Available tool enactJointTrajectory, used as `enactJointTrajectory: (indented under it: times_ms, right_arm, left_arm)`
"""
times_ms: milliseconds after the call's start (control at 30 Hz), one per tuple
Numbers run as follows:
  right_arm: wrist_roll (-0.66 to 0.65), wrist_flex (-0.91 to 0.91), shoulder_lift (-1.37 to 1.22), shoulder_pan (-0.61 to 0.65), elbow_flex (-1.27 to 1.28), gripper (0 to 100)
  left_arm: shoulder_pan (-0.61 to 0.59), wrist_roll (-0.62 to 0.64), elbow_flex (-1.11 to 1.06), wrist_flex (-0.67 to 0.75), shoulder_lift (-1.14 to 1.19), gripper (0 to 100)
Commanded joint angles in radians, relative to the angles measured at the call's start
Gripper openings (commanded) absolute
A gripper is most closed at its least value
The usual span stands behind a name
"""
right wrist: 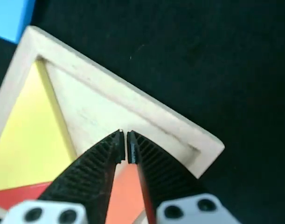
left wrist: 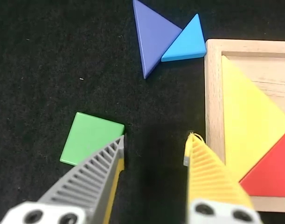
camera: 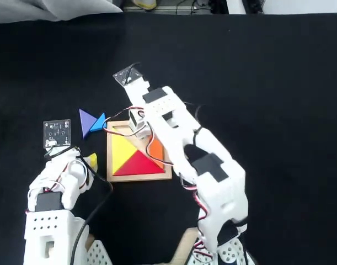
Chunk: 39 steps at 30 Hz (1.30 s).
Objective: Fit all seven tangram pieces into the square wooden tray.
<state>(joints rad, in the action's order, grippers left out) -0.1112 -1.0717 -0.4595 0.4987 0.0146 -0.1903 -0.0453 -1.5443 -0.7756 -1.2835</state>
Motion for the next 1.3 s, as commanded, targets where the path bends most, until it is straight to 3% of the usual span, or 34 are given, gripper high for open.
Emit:
enactJointTrajectory:
  times_ms: [0,600,933,1067,1267]
  right_arm:
    - [-0.012,-0.015,-0.019,0.006,-0.081,1.1]
    - [-0.014,-0.256,0.067,-0.002,-0.196,1.1]
    - [-0.015,-0.416,0.404,-0.199,-0.157,1.1]
    - [-0.015,-0.308,0.562,-0.265,0.136,1.1]
    - [-0.014,0.192,0.750,-0.288,0.684,1.2]
  left_arm:
    - [0.010,0.002,0.010,0.020,-0.012,21]
    - [0.008,0.002,0.010,0.020,-0.012,21]
    - [0.012,0.002,0.010,0.020,-0.012,21]
    - [0.007,0.002,0.013,0.020,-0.012,21]
    - [0.005,0.011,0.019,0.015,-0.012,22]
